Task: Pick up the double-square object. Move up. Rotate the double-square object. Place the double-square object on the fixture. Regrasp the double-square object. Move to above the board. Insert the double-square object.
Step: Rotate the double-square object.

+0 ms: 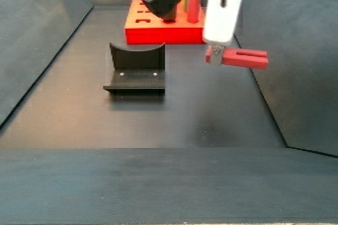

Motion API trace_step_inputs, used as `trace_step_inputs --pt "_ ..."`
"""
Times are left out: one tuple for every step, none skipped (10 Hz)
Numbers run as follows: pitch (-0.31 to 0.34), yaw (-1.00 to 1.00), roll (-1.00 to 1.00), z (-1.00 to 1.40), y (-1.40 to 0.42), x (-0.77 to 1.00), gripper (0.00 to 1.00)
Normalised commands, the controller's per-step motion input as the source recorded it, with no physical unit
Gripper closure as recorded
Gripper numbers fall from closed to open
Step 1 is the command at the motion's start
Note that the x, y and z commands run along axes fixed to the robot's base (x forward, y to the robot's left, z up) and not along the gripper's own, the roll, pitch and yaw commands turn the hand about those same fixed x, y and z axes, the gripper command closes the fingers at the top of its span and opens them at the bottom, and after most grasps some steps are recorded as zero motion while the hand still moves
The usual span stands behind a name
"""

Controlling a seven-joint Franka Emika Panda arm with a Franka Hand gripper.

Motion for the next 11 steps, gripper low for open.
trace_step_inputs --pt "-0.008 -1.0 0.0 -0.01 0.02 -0.01 1.0" --pt "-0.008 -1.0 0.0 -0.01 0.02 -0.01 1.0" --pt "-0.009 -1.0 0.0 -0.01 0.02 -0.01 1.0" --pt "-0.009 -1.0 0.0 -0.01 0.02 -0.01 1.0" --pt "-0.01 -1.0 0.0 -0.01 0.02 -0.01 1.0" --pt "-0.011 -1.0 0.0 -0.01 0.02 -0.01 1.0" --pt "-0.011 -1.0 0.0 -0.01 0.02 -0.01 1.0" --pt "-0.012 -1.0 0.0 -0.01 0.02 -0.01 1.0" --pt "-0.013 -1.0 0.0 -0.01 0.02 -0.01 1.0" --pt "-0.015 -1.0 0.0 -0.01 0.02 -0.01 1.0" --pt "-0.016 -1.0 0.0 -0.01 0.02 -0.01 1.0"
